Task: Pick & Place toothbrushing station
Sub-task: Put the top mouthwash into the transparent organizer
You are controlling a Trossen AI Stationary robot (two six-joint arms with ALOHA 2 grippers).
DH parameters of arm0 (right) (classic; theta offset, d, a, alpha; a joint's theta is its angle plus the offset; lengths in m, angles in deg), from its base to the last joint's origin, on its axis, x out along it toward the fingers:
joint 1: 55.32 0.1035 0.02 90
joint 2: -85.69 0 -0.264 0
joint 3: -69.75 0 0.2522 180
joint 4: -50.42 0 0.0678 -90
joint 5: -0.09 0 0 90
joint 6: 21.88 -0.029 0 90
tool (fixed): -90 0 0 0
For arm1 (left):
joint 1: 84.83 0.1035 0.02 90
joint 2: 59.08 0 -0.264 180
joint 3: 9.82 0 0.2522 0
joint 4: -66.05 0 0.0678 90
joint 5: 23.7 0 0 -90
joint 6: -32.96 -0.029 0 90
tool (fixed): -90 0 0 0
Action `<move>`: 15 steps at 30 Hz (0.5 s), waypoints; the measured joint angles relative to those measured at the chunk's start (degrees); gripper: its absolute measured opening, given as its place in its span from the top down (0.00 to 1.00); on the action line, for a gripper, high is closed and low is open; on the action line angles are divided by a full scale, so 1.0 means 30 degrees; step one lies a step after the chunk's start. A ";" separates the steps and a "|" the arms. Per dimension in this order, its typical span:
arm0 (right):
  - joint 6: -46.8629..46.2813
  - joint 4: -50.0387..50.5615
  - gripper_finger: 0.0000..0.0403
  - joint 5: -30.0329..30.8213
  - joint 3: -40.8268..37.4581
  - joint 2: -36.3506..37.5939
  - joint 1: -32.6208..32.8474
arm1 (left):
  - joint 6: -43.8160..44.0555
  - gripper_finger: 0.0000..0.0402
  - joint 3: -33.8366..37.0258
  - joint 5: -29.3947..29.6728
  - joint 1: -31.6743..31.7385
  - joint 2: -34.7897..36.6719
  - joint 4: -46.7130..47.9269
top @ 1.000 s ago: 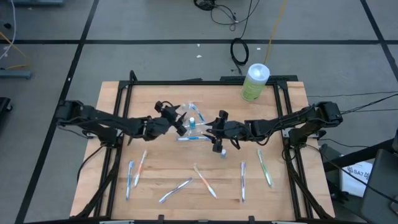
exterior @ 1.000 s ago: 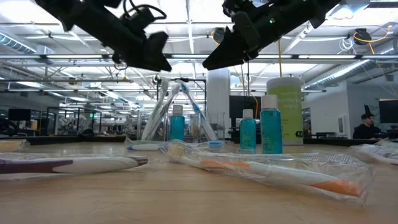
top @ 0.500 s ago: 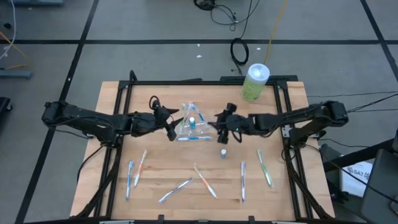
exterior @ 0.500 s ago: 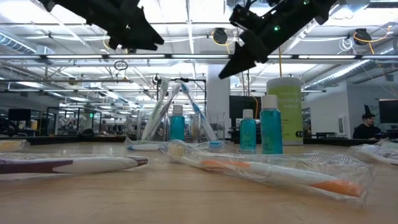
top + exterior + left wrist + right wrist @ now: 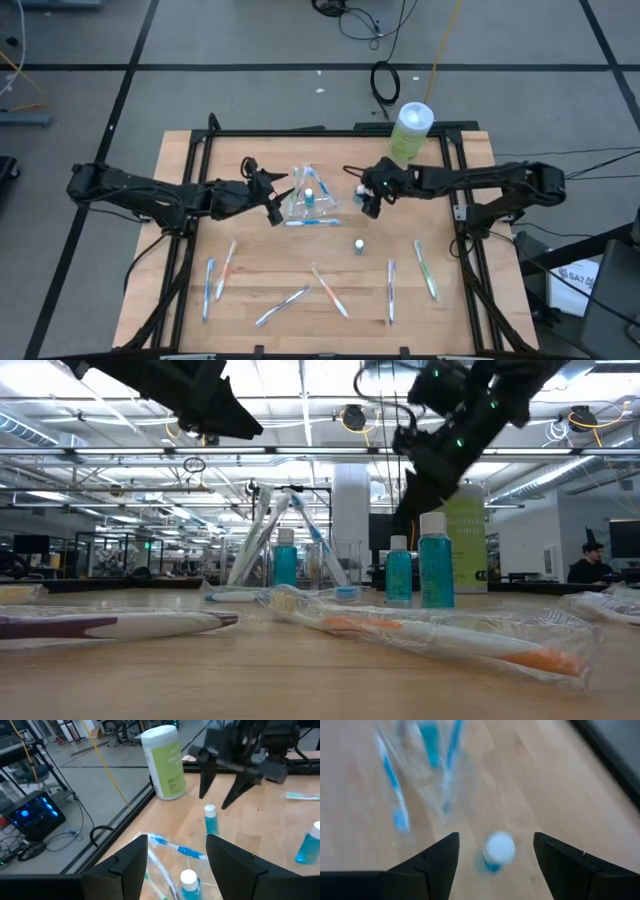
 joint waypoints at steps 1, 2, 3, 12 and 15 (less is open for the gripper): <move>-0.0004 -0.0476 0.37 0.0011 -0.0329 -0.0031 -0.0121 | -0.0257 0.48 0.0000 0.0001 0.0000 0.0000 0.0004; -0.0013 -0.0982 0.37 0.0007 -0.0693 -0.0019 -0.0239 | -0.0582 0.48 0.0000 0.0000 0.0000 0.0000 0.0001; -0.0111 -0.1496 0.37 -0.0001 -0.1079 0.0026 -0.0355 | -0.0909 0.48 0.0000 0.0006 0.0008 0.0000 -0.0087; 0.0065 -0.7576 0.37 -0.0056 -0.4392 0.0015 -0.0546 | -0.0733 0.48 0.0000 0.0029 0.0728 0.0000 -0.1382; -0.0038 -0.9271 0.38 -0.0178 -0.5251 0.0007 -0.0554 | -0.0806 0.48 0.0000 0.0022 0.0864 0.0000 -0.1777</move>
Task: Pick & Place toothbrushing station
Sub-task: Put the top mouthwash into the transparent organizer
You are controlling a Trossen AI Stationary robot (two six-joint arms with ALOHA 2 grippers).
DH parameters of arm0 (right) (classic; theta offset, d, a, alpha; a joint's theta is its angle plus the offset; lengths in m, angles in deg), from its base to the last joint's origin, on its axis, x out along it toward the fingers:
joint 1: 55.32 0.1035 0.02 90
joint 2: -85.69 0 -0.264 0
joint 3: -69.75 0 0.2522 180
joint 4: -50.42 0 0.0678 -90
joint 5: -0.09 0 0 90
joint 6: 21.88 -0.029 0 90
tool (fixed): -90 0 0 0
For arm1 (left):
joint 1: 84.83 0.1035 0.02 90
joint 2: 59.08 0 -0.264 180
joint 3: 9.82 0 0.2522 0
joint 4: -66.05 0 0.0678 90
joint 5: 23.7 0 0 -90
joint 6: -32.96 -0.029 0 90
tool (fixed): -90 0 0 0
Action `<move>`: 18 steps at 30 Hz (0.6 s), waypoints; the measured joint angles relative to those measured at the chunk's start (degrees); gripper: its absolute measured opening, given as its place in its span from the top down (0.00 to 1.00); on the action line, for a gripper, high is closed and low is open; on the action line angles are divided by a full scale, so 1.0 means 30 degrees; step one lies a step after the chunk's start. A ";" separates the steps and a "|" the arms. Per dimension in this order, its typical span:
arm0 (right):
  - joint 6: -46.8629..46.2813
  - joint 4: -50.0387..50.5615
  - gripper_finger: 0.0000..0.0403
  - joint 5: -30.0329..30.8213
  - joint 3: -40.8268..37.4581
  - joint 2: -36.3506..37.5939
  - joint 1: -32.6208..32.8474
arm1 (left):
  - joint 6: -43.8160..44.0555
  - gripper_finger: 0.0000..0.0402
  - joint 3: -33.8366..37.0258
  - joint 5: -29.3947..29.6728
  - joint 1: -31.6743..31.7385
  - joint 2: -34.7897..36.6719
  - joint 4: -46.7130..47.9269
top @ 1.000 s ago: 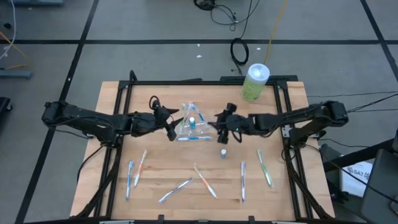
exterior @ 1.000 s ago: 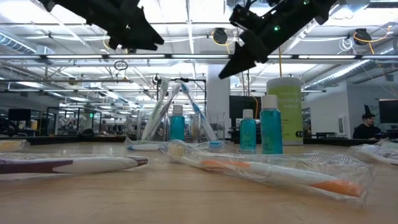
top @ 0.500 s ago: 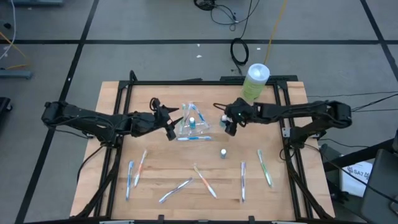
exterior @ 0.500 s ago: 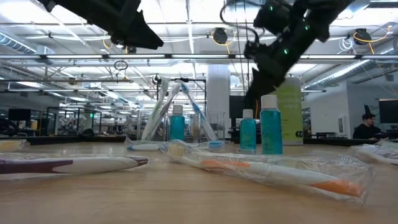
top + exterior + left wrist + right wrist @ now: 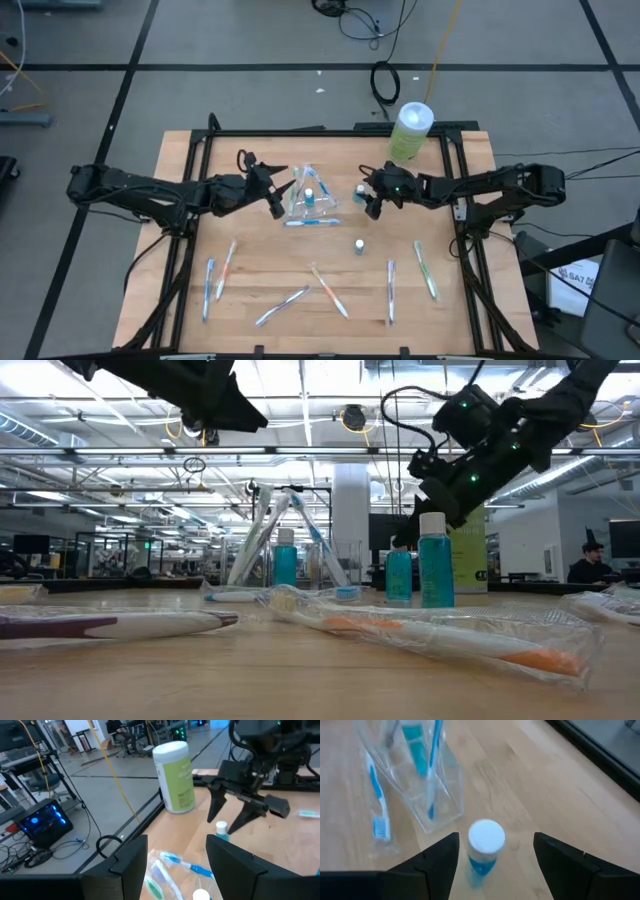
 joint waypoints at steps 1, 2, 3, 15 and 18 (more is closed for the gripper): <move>-0.0106 -0.0701 0.38 -0.0251 -0.0258 0.0000 0.0000 | -0.0007 0.48 0.0000 -0.0001 0.0083 0.0000 -0.0176; -0.0187 -0.1445 0.38 -0.0355 -0.0544 0.0000 0.0000 | -0.0050 0.48 0.0000 -0.0029 0.0151 0.0000 -0.0404; -0.0282 -0.2140 0.38 -0.0355 -0.0848 0.0000 0.0000 | -0.0180 0.48 0.0000 -0.0029 0.0197 0.0000 -0.0642; -0.1096 -0.4867 0.38 -0.0348 -0.1754 -0.0908 0.0007 | -0.0233 0.48 0.0000 -0.0049 0.0483 0.0000 -0.1746; -0.1104 -0.6185 0.38 -0.0319 -0.1717 -0.1754 0.0000 | -0.0233 0.48 0.0000 -0.0059 0.0483 -0.0007 -0.1736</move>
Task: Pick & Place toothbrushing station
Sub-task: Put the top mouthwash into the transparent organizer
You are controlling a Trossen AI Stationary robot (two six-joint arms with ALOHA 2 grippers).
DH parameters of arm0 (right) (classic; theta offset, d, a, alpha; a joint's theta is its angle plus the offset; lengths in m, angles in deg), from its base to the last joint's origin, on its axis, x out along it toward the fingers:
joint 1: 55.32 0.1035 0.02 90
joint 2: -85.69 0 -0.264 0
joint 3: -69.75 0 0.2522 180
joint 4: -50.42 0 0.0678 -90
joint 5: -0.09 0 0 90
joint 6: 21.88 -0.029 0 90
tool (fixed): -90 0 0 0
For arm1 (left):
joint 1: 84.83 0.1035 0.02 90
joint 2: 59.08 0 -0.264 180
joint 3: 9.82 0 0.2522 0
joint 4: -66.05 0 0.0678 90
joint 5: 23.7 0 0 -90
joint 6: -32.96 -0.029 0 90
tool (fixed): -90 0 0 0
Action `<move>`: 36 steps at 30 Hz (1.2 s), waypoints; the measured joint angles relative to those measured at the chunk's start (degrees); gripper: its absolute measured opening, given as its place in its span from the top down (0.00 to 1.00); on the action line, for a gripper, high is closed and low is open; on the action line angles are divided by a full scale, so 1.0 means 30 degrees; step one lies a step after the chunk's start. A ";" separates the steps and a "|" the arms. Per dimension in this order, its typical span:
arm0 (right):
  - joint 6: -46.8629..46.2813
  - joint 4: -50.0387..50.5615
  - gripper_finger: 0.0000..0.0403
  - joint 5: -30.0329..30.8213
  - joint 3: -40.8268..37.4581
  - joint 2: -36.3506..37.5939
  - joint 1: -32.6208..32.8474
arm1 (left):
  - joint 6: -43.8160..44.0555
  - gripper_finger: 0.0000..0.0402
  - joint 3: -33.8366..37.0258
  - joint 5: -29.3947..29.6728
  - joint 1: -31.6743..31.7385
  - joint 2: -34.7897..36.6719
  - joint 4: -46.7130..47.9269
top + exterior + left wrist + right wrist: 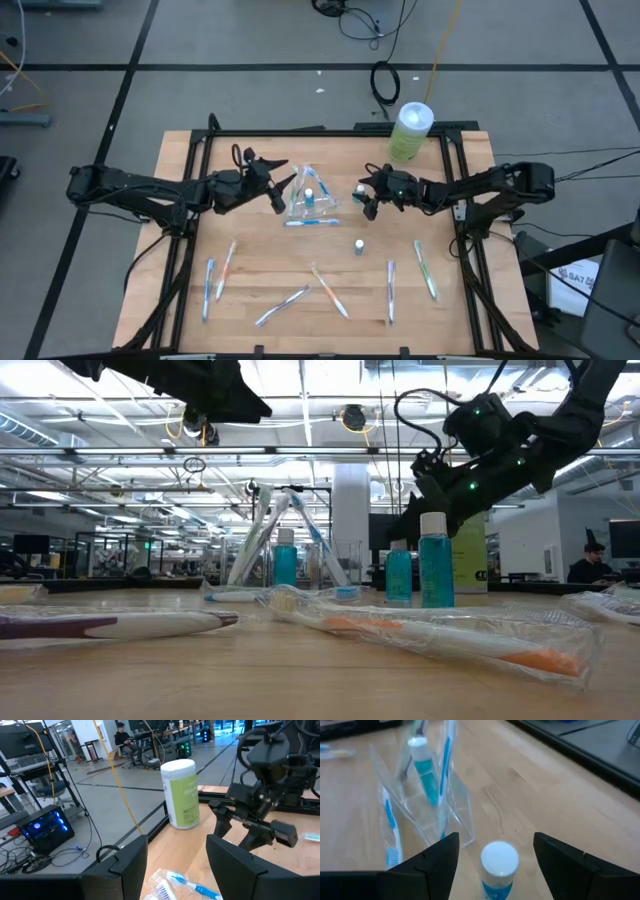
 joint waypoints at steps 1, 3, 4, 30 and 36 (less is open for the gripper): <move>-0.0005 -0.0097 0.38 -0.0007 -0.0024 -0.0222 0.0003 | 0.0002 0.48 0.0000 0.0000 0.0000 0.0000 0.0000; -0.0017 -0.0626 0.38 -0.0011 -0.0033 -0.0677 0.0007 | 0.0059 0.48 0.0000 0.0000 0.0000 0.0000 0.0051; -0.0051 -0.0751 0.38 -0.0022 -0.0015 -0.0838 0.0007 | 0.0080 0.48 0.0000 0.0000 0.0000 0.0000 0.0078; 0.0044 -0.1148 0.76 -0.0022 -0.0015 -0.1328 -0.0340 | 0.3675 0.48 -0.0022 -0.0181 -0.2230 0.4989 0.8504; 0.0153 -0.1133 0.74 -0.0007 -0.0015 -0.1328 -0.0517 | 0.6048 0.48 -0.0015 -0.0174 -0.3489 0.7360 1.1910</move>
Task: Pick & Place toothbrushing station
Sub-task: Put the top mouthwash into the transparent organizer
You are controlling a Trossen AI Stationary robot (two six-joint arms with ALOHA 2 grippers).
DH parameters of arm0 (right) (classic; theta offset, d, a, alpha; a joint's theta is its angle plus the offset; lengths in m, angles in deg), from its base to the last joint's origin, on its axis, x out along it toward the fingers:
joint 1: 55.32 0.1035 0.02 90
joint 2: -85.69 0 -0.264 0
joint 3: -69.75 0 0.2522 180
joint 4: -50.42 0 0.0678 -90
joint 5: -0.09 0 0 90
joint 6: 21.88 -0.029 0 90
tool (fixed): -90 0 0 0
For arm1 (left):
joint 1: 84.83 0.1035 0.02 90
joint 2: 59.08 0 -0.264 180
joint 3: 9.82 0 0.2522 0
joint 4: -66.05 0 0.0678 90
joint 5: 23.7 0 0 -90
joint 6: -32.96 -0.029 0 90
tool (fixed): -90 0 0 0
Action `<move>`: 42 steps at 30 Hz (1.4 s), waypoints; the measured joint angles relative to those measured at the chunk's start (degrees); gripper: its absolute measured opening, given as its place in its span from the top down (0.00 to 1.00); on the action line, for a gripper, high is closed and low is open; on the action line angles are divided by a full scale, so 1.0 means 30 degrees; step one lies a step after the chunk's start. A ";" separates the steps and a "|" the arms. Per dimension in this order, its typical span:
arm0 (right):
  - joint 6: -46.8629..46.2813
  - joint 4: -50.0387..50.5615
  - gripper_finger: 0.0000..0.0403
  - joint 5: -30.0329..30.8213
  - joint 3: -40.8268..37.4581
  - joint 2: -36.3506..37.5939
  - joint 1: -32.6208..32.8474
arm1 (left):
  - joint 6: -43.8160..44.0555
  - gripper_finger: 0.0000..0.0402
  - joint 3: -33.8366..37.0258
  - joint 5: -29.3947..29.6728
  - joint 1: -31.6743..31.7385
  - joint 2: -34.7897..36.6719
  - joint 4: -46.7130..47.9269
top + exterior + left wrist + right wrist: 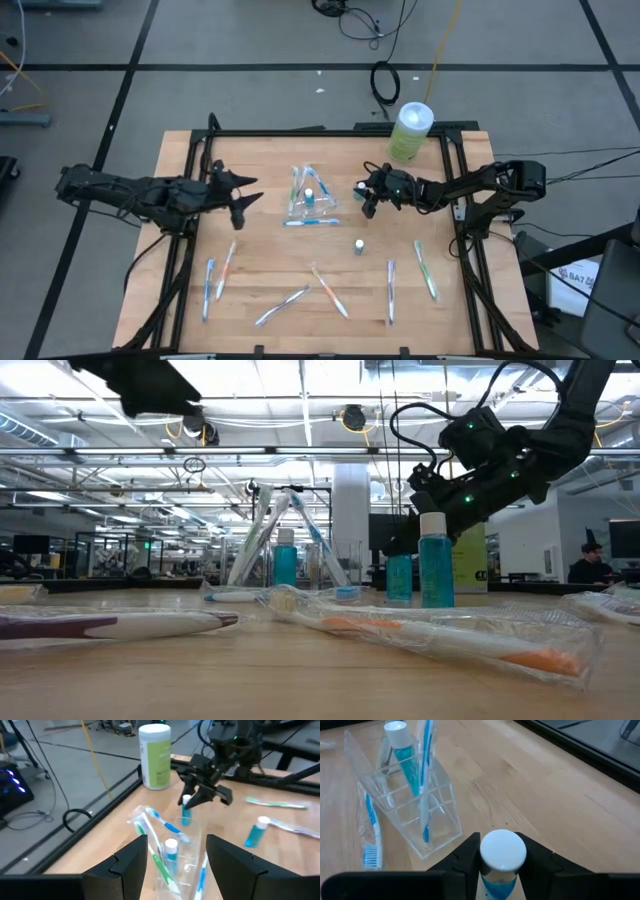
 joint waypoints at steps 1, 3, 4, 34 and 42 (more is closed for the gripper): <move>0.0090 -0.0035 0.74 -0.0011 0.0000 0.0000 0.0000 | 0.0117 0.48 0.0000 0.0014 -0.0170 0.0218 0.0288; 0.0205 -0.0253 0.74 -0.0013 0.0000 0.0000 0.0007 | 0.0338 0.48 0.0000 0.0067 -0.0459 0.0406 0.0741; 0.0205 -0.0457 0.75 -0.0007 0.0000 0.0007 0.0007 | 0.0427 0.48 0.0000 0.0147 -0.0575 0.0394 0.0751; 0.3251 -0.4069 0.78 -0.1960 0.3820 0.2750 0.3965 | 0.2632 0.48 0.0765 0.0196 -0.1189 0.0081 0.0610; 0.3388 -0.2664 0.73 -0.1963 0.6618 -0.1068 0.4175 | 0.2979 0.48 0.0765 0.0195 -0.1204 0.0078 0.0622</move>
